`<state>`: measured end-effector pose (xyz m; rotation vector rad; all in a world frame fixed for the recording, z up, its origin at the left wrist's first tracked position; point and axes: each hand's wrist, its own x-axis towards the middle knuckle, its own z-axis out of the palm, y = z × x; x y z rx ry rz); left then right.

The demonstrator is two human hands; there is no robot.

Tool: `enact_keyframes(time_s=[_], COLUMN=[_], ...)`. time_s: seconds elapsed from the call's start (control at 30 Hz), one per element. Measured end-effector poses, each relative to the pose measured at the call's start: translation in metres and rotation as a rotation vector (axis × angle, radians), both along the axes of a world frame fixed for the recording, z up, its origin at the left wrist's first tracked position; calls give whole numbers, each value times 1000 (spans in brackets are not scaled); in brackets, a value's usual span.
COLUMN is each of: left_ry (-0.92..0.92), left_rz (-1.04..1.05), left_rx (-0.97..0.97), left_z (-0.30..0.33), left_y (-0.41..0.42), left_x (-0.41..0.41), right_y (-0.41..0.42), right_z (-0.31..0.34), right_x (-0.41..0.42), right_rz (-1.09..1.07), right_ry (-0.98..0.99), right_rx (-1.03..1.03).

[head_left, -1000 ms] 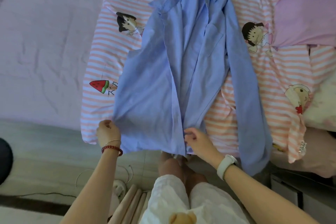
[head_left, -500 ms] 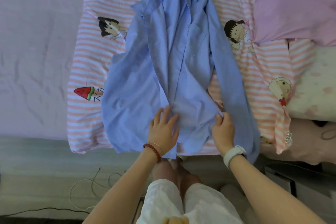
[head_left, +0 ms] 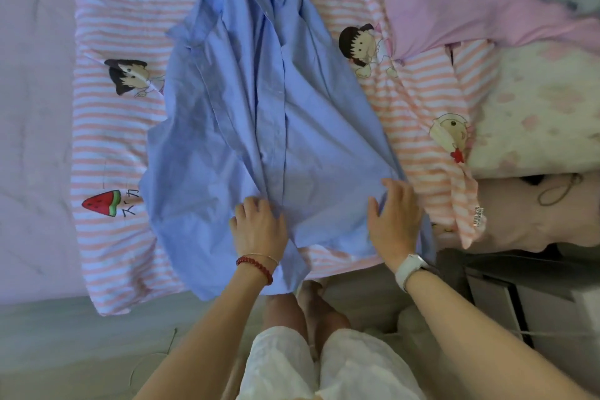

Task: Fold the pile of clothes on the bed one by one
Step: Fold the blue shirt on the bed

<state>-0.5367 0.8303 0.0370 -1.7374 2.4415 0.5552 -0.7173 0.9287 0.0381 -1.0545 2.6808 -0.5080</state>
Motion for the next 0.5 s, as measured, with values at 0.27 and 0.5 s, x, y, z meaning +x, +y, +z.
enact_keyframes(time_s=[0.27,0.5], left_ry=[39,506], left_rz=[170,429], left_rx=[198,264], left_z=[-23,-4], left_y=[-19,-27], left_x=[-29,-15], right_y=[18,7], right_z=[-44,-26], right_x=[19,-41], right_rz=[707,438], right_ry=[242,18], right_rx=[228,-87])
